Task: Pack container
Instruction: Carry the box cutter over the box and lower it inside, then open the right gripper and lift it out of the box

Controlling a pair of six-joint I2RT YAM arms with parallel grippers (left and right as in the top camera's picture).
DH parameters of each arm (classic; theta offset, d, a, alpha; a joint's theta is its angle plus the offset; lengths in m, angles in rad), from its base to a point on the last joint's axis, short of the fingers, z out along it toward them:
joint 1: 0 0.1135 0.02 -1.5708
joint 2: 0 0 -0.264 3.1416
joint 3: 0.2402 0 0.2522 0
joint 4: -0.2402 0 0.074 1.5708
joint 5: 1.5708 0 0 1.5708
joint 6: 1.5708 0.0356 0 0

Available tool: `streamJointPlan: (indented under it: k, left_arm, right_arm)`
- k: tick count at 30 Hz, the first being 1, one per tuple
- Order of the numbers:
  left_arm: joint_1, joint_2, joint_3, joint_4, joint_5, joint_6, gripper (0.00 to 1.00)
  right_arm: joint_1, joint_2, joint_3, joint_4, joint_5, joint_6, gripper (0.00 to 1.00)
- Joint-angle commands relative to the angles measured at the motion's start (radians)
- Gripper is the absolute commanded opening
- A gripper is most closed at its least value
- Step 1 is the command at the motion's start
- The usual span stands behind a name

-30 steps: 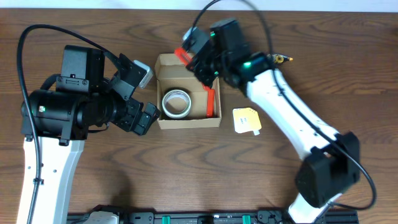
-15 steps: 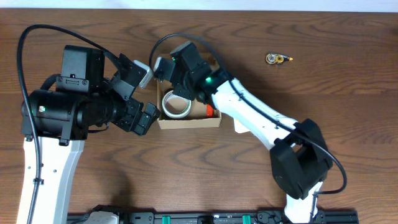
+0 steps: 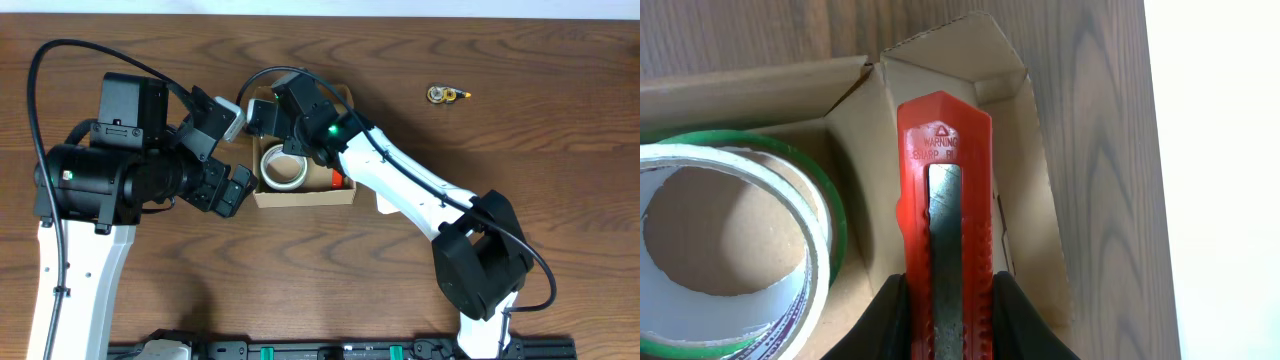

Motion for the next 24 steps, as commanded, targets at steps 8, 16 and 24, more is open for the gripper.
streamJointPlan:
  k: [8,16,24]
  left_arm:
    - [0.002,-0.001,0.014,-0.003,-0.004,0.006,0.95]
    - [0.002,-0.001,0.014,-0.003,-0.004,0.006,0.95]
    - [0.002,-0.001,0.014,-0.003,-0.004,0.006,0.95]
  right_arm:
    - [0.057,0.016,-0.002,0.002,0.006,-0.019,0.04]
    - [0.057,0.016,-0.003,0.005,0.007,-0.039,0.05]
    - [0.053,0.016,-0.009,0.006,0.008,-0.074,0.06]
